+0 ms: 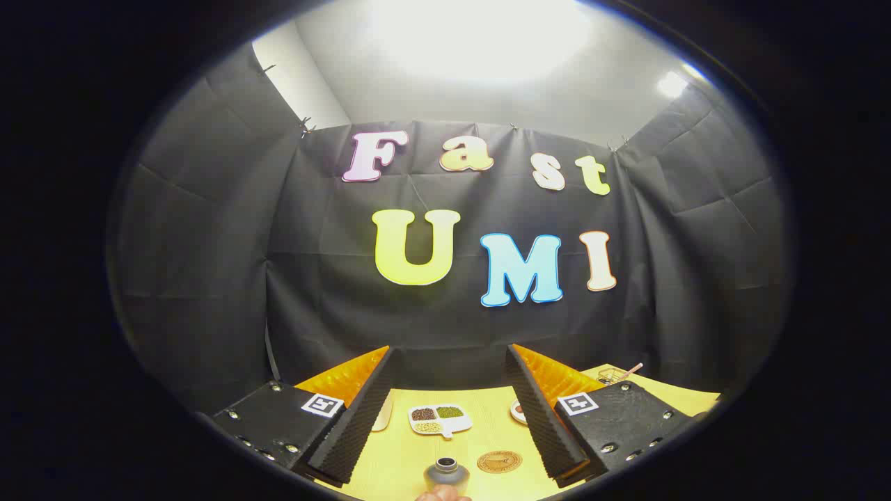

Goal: Take the bottle from table, then pour the juice into the cup, finally place the bottle on the coaster

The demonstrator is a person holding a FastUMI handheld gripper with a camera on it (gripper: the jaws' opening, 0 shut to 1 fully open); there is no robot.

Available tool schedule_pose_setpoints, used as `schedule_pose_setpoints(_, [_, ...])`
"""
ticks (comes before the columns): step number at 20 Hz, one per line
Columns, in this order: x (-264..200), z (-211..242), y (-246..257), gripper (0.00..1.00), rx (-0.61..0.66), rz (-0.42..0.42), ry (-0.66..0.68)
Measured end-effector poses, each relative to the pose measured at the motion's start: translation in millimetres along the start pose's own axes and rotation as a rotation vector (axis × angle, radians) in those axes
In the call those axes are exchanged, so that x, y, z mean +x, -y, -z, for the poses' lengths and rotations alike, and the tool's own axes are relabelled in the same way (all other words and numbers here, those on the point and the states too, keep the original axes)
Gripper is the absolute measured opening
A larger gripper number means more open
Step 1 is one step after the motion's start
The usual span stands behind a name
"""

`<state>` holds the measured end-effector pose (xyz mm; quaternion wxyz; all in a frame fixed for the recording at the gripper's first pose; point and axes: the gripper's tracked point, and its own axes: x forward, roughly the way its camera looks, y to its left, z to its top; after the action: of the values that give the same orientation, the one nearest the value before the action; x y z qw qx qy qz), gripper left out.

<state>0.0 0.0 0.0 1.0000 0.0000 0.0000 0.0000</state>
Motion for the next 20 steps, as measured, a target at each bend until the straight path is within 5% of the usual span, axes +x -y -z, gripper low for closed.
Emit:
schedule_pose_setpoints(14, [-5,19,7,0.97,0.008,0.021,-0.002])
schedule_pose_setpoints(20, [-8,74,9,0.97,-0.004,0.018,-0.008])
